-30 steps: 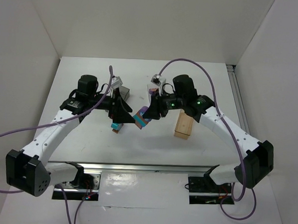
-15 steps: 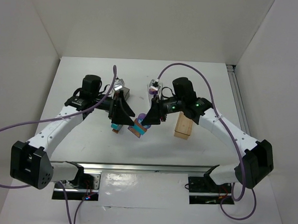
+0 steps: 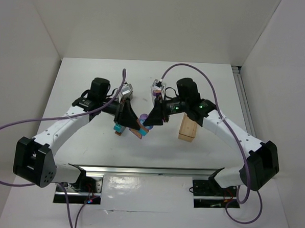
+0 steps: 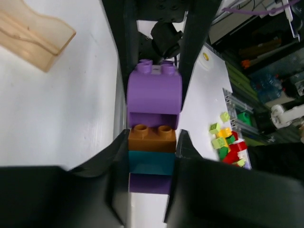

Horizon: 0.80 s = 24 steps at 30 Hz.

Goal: Sort the legos into containers by color

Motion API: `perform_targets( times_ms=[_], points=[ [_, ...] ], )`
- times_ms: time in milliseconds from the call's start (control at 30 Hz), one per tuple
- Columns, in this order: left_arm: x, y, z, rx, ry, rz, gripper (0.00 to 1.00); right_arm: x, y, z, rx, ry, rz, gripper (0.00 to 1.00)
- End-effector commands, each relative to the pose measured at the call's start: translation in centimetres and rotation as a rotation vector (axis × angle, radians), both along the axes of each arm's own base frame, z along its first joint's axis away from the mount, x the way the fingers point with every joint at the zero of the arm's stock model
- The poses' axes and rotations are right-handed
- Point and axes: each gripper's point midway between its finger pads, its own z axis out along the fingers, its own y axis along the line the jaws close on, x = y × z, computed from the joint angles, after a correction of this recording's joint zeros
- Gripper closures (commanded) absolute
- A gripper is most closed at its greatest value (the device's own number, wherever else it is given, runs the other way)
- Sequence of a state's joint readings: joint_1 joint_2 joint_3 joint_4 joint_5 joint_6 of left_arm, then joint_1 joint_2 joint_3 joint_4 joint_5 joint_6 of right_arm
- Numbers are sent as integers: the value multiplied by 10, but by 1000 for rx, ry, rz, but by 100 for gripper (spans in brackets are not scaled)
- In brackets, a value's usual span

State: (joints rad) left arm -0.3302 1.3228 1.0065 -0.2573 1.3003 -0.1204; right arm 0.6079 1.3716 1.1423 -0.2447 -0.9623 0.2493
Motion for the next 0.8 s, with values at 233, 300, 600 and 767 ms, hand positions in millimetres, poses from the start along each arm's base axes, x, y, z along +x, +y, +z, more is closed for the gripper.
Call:
perform_targets(
  times_ms=[233, 300, 600, 767],
  points=[
    [28, 5, 5, 79, -50, 145, 100, 89, -37, 6, -155, -150, -486, 81],
    [35, 12, -5, 108, -5, 202, 100, 109, -46, 18, -124, -163, -575, 80],
    [79, 42, -29, 228, 91, 505, 100, 208, -68, -48, -363, -89, -988, 75],
    [100, 59, -20, 254, 86, 672, 100, 251, -69, -103, -510, -54, -1089, 72]
  ],
)
